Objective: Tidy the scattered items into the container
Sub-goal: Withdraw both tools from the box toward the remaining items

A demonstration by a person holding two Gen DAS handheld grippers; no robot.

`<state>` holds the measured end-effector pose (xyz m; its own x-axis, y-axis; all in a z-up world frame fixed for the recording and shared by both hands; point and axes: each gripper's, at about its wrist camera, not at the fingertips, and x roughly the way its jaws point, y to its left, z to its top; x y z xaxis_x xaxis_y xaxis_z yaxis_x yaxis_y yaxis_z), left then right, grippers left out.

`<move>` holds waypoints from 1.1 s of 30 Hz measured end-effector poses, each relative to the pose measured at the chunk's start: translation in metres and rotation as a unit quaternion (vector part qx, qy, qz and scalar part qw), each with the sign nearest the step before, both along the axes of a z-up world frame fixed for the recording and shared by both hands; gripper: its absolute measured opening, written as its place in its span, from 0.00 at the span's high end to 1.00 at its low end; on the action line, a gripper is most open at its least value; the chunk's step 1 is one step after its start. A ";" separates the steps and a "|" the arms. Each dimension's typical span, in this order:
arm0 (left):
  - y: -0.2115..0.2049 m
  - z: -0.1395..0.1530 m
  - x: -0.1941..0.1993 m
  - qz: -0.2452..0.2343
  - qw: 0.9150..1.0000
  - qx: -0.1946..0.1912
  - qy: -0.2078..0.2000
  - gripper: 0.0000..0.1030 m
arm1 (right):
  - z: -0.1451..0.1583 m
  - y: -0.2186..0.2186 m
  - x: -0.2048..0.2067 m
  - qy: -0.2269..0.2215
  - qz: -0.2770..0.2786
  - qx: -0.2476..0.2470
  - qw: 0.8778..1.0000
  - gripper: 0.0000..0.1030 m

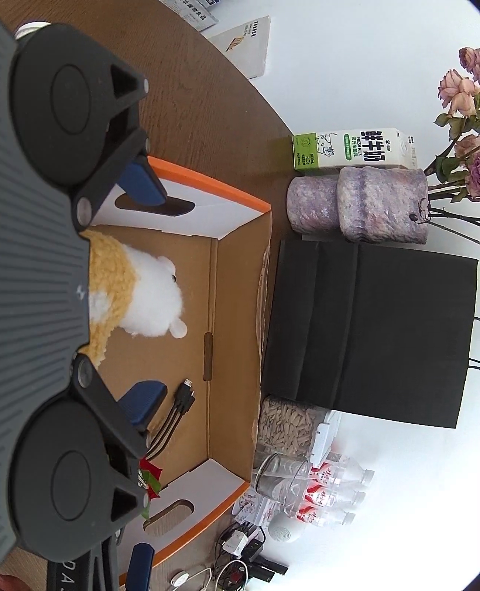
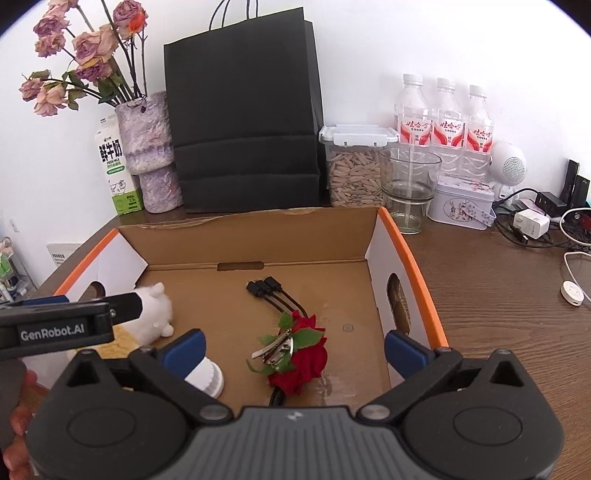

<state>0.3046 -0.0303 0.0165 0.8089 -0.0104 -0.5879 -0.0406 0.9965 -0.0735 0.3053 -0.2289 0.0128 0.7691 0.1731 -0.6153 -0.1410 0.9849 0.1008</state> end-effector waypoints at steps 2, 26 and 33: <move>-0.001 0.001 -0.001 0.000 1.000 0.001 -0.003 0.00 | 0.001 0.001 -0.001 -0.001 0.003 0.001 1.000 0.00; 0.030 0.050 -0.116 -0.009 0.993 0.010 -0.115 0.00 | 0.053 -0.022 -0.108 -0.105 0.036 -0.003 0.994 0.00; 0.061 0.044 -0.167 0.016 0.992 0.044 -0.114 0.00 | 0.044 -0.038 -0.164 -0.107 0.026 -0.010 0.994 0.00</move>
